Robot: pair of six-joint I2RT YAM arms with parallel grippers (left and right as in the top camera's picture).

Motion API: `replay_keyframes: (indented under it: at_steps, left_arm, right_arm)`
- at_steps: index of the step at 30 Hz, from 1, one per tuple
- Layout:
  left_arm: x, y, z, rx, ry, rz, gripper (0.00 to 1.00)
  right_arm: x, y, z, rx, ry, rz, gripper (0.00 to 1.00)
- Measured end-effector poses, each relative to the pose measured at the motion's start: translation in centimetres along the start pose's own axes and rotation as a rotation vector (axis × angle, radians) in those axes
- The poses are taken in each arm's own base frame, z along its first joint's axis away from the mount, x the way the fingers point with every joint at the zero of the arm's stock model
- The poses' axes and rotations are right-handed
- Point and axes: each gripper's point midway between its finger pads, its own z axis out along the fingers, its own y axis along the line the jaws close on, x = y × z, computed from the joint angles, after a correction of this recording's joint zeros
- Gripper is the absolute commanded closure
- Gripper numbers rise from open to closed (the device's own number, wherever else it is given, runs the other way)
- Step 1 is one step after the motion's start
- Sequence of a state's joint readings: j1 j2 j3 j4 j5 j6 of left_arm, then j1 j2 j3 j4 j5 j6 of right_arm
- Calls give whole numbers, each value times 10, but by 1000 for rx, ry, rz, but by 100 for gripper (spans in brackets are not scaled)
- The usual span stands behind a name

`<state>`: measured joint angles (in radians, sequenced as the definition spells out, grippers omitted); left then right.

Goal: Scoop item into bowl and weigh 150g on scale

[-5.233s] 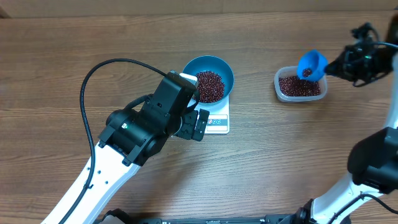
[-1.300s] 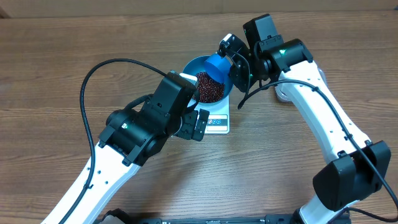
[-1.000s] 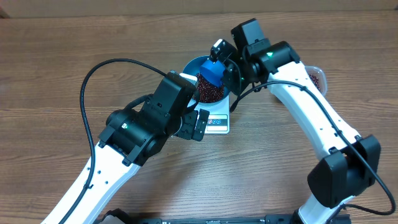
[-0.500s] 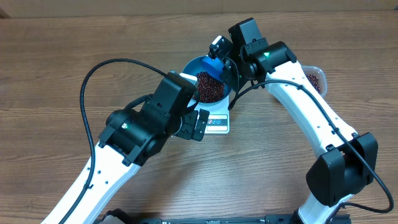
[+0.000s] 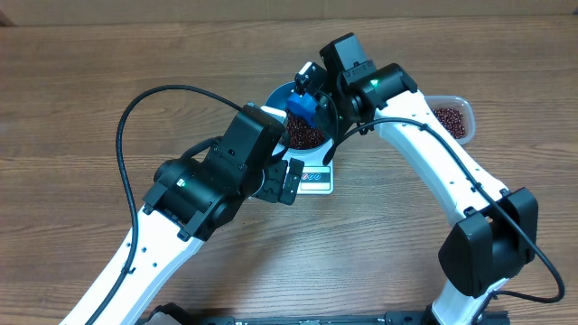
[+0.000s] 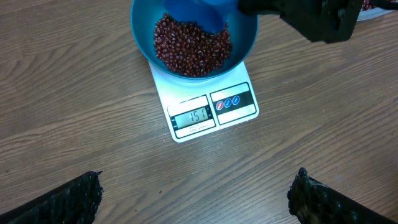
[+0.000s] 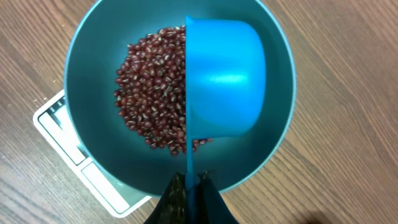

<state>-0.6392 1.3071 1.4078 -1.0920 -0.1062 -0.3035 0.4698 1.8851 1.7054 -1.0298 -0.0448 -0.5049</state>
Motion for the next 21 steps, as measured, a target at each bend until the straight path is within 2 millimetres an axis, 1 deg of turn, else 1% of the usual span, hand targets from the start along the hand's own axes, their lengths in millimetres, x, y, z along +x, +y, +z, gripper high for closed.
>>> replay_keyframes:
  at_steps: [5, 11, 21]
  left_arm:
    - [0, 0, 0, 0, 0, 0, 0]
    - [0, 0, 0, 0, 0, 0, 0]
    - [0, 0, 0, 0, 0, 0, 0]
  right_arm:
    - [3, 3, 0, -8, 16, 1, 96]
    - [12, 7, 0, -24, 51, 5, 96]
    - [13, 12, 0, -50, 54, 9, 96]
